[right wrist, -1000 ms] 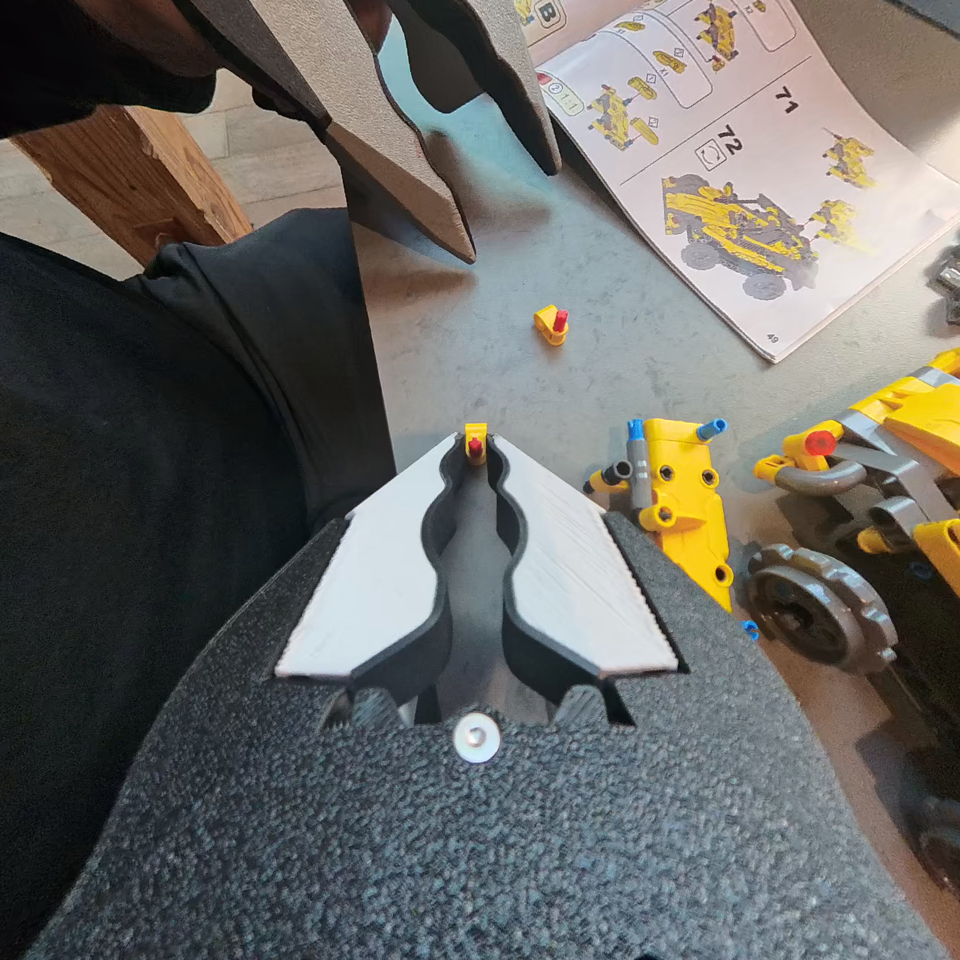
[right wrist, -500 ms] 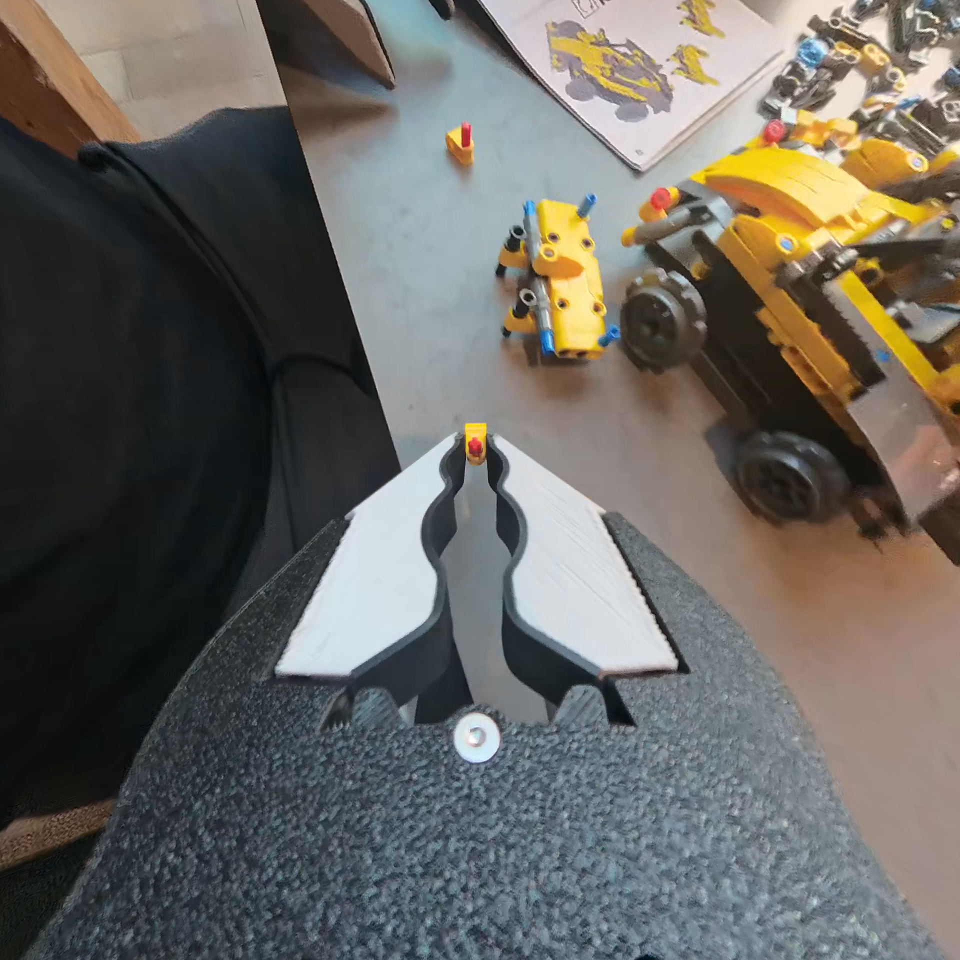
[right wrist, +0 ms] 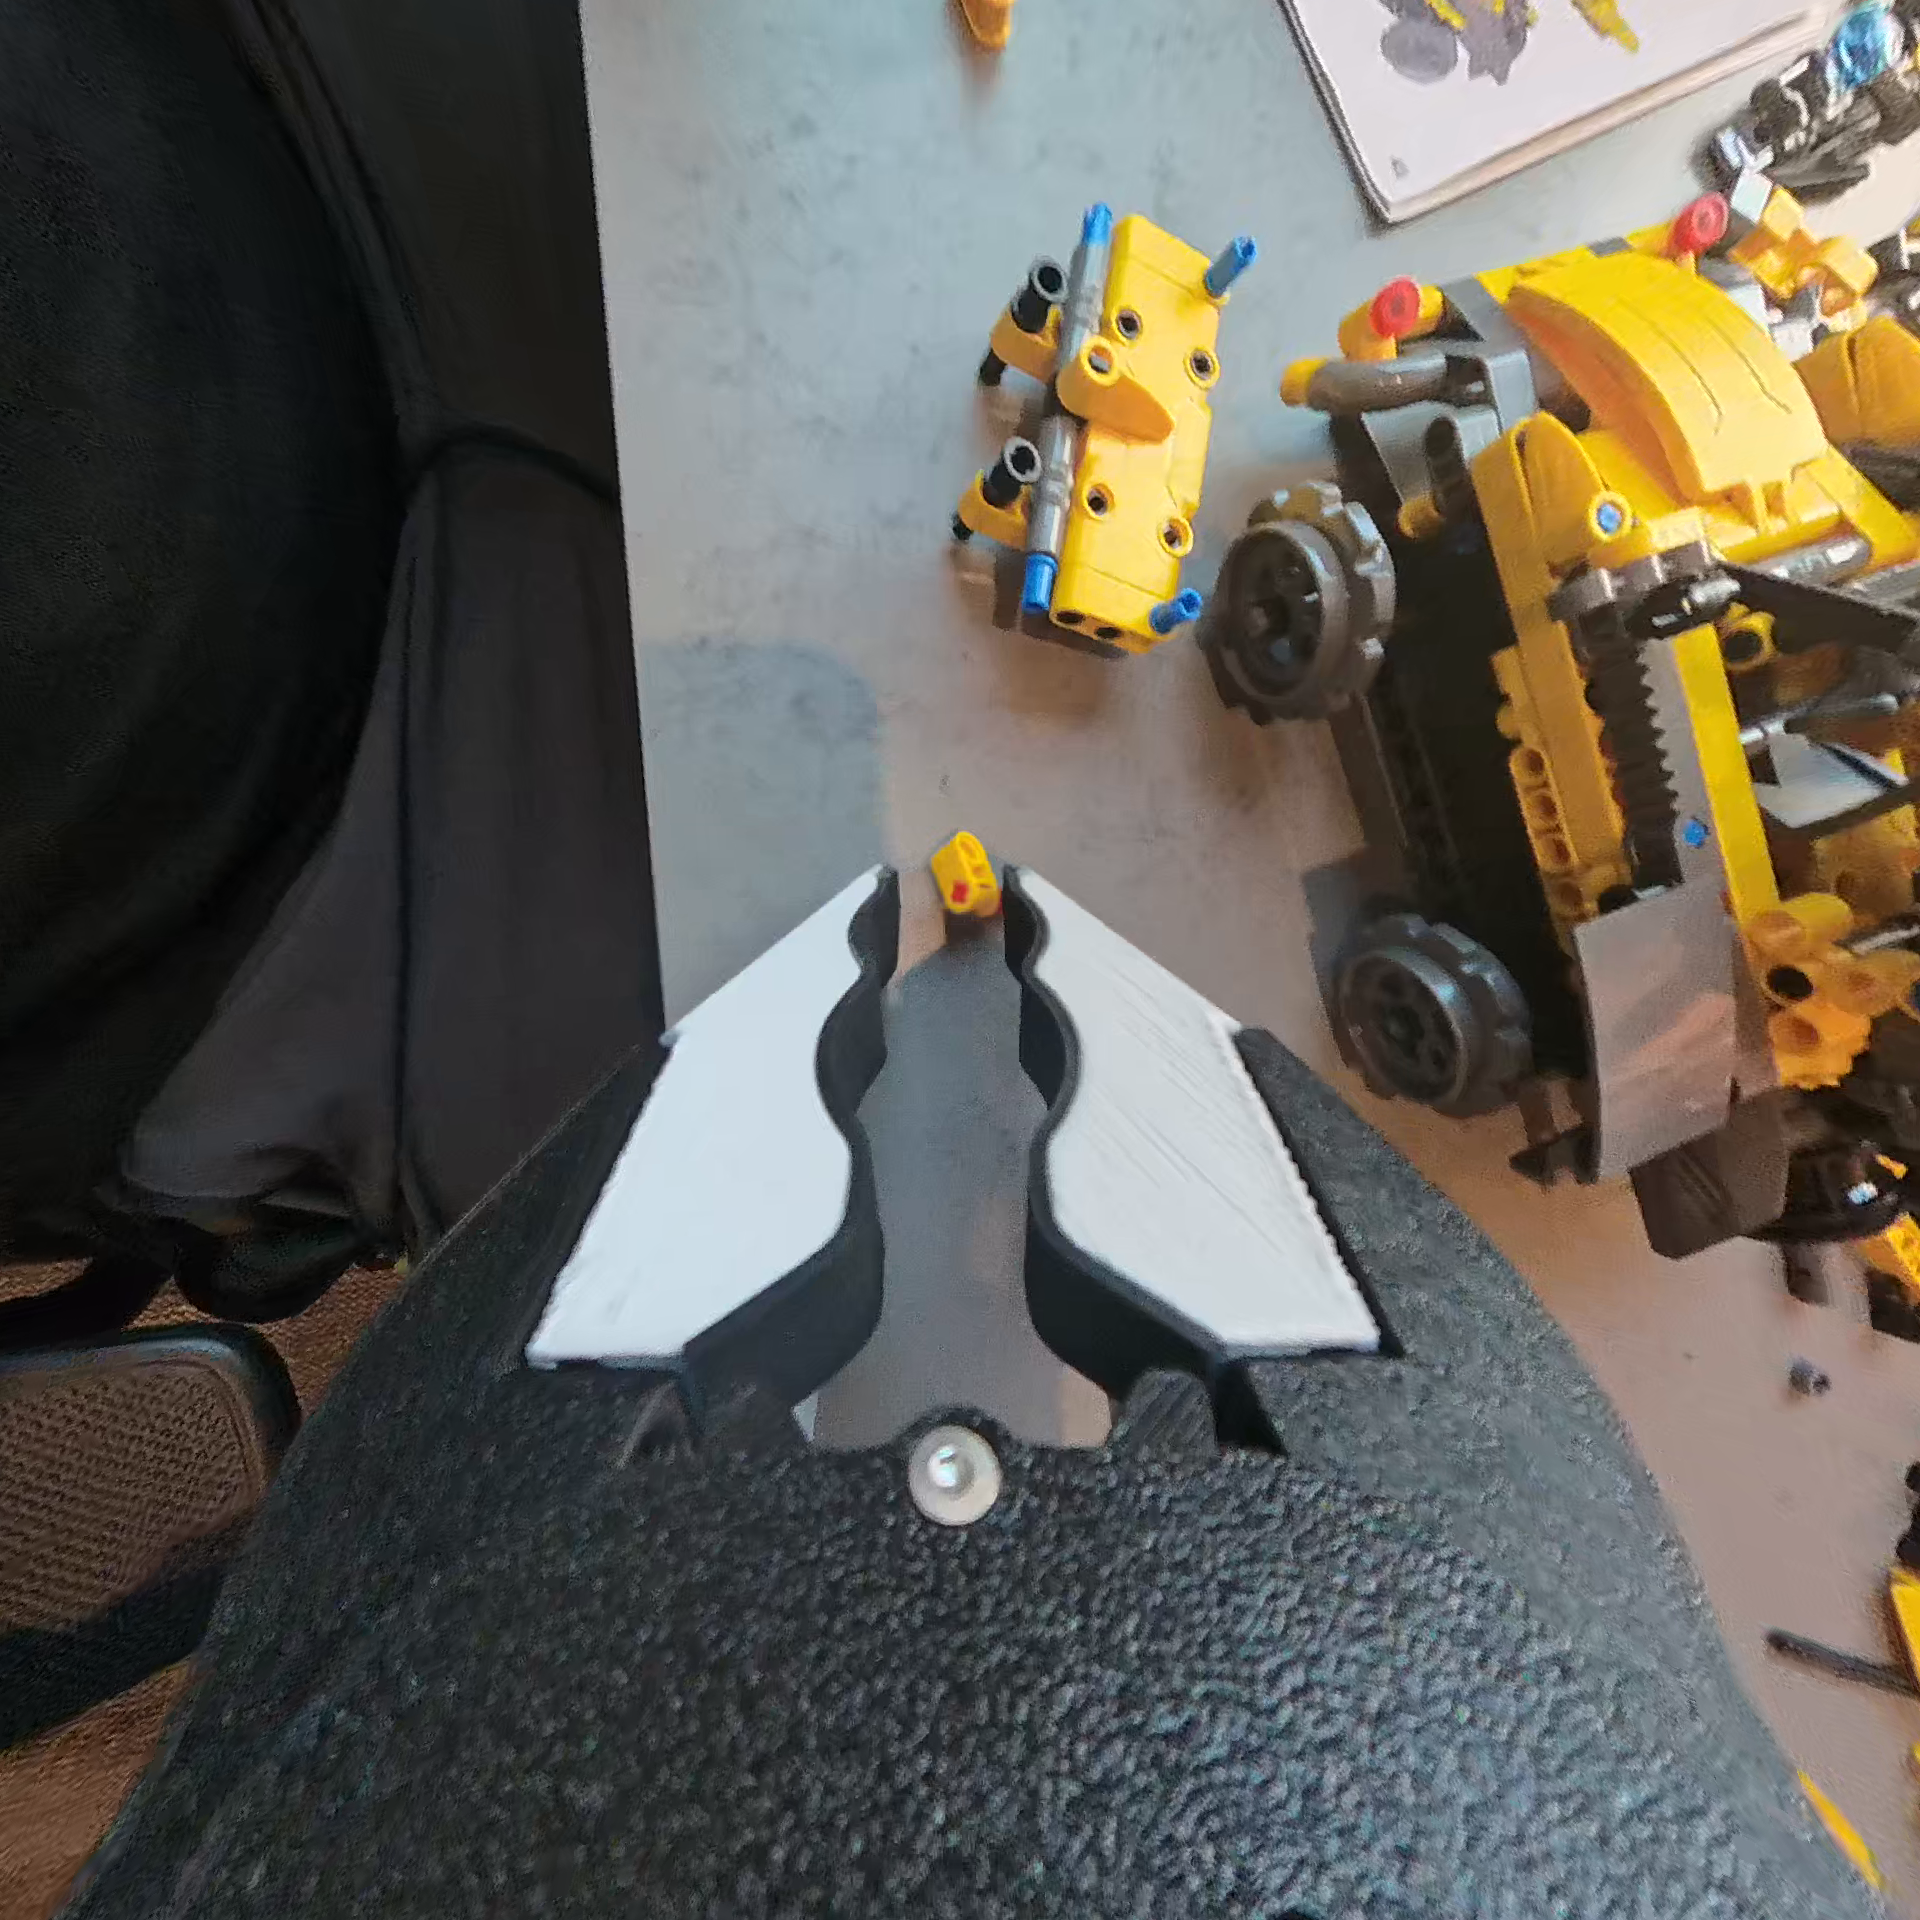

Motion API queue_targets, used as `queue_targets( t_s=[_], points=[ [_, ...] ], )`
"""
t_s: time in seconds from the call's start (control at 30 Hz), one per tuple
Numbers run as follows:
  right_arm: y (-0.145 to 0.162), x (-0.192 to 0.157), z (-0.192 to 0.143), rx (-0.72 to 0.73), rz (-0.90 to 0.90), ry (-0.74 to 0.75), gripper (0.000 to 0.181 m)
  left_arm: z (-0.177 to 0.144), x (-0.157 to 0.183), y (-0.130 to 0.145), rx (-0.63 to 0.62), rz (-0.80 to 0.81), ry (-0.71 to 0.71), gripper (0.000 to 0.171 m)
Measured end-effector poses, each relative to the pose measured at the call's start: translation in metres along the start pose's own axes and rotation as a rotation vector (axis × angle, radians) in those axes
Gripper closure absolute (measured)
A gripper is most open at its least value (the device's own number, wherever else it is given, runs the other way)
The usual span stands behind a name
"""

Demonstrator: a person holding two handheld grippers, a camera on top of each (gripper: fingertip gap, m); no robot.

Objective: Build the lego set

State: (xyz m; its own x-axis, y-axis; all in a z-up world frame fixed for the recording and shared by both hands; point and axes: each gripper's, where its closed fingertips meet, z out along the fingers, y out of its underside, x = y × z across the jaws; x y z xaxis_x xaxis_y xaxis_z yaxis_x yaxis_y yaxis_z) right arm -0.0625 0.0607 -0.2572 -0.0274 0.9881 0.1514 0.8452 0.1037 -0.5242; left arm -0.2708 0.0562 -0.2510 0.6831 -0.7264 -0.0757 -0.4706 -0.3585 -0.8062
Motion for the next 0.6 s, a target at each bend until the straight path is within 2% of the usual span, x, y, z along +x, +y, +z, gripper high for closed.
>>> queue_targets(
  t_s=[0.4,0.6],
  points=[
    [0.012,0.008,-0.006,0.093,0.174,0.107,0.161,-0.002,0.0,-0.001,0.021,0.024,-0.016,0.137],
    [0.01,0.012,-0.003,0.129,0.263,0.072,0.149,-0.002,0.001,-0.001,0.019,0.022,-0.008,0.137]
  ],
)
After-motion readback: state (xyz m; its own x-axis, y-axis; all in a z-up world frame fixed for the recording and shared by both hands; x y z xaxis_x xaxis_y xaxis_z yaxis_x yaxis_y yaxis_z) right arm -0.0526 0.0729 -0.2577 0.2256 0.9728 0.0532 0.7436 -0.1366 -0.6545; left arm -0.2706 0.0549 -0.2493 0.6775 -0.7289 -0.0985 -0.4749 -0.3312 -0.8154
